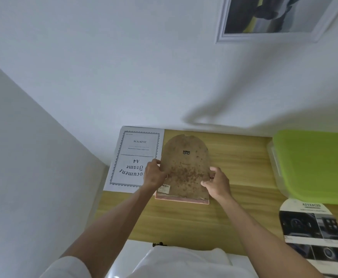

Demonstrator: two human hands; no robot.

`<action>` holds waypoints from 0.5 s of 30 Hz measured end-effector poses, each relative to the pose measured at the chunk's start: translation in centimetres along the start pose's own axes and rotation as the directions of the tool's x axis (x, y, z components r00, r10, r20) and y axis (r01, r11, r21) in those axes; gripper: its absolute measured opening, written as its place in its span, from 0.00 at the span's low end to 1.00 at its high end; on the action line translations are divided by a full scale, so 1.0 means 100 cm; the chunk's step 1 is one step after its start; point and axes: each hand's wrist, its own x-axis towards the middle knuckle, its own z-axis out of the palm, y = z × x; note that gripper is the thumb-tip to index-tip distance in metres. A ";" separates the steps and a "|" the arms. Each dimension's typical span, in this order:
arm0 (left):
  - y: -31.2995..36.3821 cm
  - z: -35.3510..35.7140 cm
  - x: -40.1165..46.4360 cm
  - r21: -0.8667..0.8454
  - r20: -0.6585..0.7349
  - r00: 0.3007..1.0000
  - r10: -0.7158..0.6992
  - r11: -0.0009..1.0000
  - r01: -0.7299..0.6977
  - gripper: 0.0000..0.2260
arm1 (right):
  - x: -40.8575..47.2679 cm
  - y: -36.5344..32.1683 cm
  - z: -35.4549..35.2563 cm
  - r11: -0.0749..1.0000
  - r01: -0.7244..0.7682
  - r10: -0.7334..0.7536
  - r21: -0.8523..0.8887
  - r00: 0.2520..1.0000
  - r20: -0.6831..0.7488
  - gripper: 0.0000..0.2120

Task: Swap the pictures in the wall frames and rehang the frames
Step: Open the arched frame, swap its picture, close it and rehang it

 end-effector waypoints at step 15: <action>-0.023 -0.006 0.006 0.119 0.079 0.996 0.029 0.992 -0.038 0.19 | -0.007 0.001 0.017 0.993 -0.081 0.075 -0.080 0.994 -0.075 0.28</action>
